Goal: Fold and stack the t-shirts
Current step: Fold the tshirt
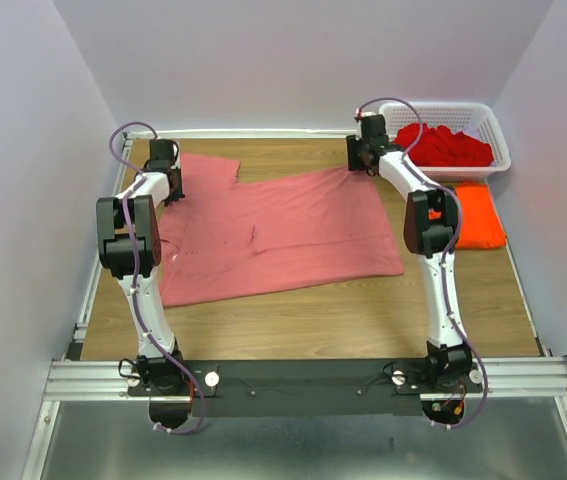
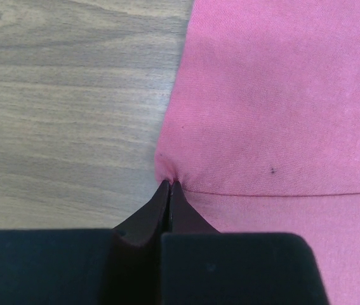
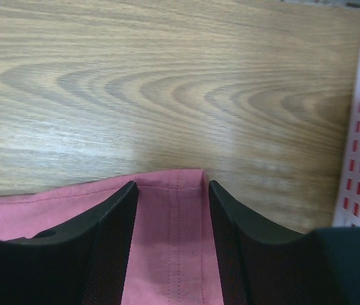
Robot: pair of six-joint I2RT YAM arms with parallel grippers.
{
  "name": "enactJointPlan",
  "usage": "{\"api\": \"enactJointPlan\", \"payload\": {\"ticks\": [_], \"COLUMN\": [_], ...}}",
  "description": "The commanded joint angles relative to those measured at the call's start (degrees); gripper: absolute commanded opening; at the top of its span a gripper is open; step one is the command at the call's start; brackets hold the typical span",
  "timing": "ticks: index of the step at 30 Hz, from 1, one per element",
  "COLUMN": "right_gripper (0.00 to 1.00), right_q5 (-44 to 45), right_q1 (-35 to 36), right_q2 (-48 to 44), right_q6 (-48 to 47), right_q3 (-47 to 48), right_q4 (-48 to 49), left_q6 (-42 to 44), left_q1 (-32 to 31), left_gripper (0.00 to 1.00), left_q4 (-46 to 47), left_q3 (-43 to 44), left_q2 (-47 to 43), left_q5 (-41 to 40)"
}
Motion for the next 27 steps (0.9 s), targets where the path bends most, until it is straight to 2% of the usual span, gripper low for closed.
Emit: {"api": "enactJointPlan", "payload": {"ticks": [1,3,9,13,16,25,27], "right_gripper": [0.56,0.56,0.56,0.56,0.49,0.48,0.46], "right_q5": [-8.8,-12.65,-16.45,-16.9,-17.25,-16.81,-16.72], "right_q1": [-2.29,-3.34,-4.05,-4.05,-4.05,-4.05,-3.79], "right_q2": [2.52,2.78,4.01,4.54,4.89,5.33,5.68], "right_q6": [5.02,7.39,8.98,9.25,9.16,9.16,9.07], "right_q3": [-1.5,-2.03,-1.07,-0.45,0.16,0.69,0.95], "right_q4": [-2.27,-2.71,-3.59,-3.94,-4.12,-5.7,-6.05], "left_q6": [0.84,0.75,0.75,0.84,0.93,0.84,1.01], "left_q1": [0.59,0.85,0.76,0.76,0.85,0.76,0.76], "left_gripper": [0.0,0.0,0.0,0.0,0.0,0.0,0.0], "left_q4": [-0.81,-0.71,-0.98,-0.8,-0.98,-1.07,-1.07], "left_q3": [-1.92,-2.36,-2.01,-2.1,-1.84,-1.66,-1.4], "left_q2": [-1.45,-1.8,-1.81,-1.46,-1.02,-0.93,-0.84], "left_q5": [-3.17,-3.35,-3.18,-2.56,-2.47,-2.74,-2.82]}}
